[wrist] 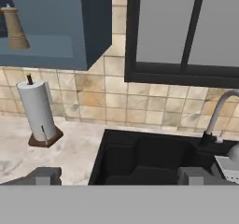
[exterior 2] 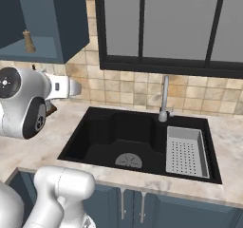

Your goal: Retrieve the shaker from the cabinet and place it next the steak on a plate on the dining table.

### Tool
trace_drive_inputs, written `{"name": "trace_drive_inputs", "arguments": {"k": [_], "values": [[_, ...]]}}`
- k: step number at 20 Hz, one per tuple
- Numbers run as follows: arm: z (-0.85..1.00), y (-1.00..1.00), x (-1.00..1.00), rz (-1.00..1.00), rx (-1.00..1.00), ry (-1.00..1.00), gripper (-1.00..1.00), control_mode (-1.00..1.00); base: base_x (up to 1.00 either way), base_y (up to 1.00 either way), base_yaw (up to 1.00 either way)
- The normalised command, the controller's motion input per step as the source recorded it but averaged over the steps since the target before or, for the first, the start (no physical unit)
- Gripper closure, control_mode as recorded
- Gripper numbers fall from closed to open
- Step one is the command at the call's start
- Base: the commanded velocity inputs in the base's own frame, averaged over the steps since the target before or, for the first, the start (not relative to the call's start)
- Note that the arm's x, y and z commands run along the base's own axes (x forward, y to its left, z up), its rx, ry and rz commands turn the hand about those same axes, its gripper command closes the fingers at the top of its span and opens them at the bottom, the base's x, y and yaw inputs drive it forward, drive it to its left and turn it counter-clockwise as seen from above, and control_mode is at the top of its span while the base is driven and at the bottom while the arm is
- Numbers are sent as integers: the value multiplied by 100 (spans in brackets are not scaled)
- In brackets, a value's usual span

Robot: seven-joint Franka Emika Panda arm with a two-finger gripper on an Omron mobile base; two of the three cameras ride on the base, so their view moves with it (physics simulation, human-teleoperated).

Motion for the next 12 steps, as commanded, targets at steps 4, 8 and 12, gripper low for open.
{"name": "trace_drive_inputs", "arguments": {"k": [4, 8, 12], "values": [[52, 32, -27, 3, 0, -24, -100, -100, 0, 0, 0], [44, 46, -25, 0, 0, -22, -100, -100, 0, 0, 0], [32, 62, -23, 1, 1, -18, -100, -100, 0, 0, 0]]}}
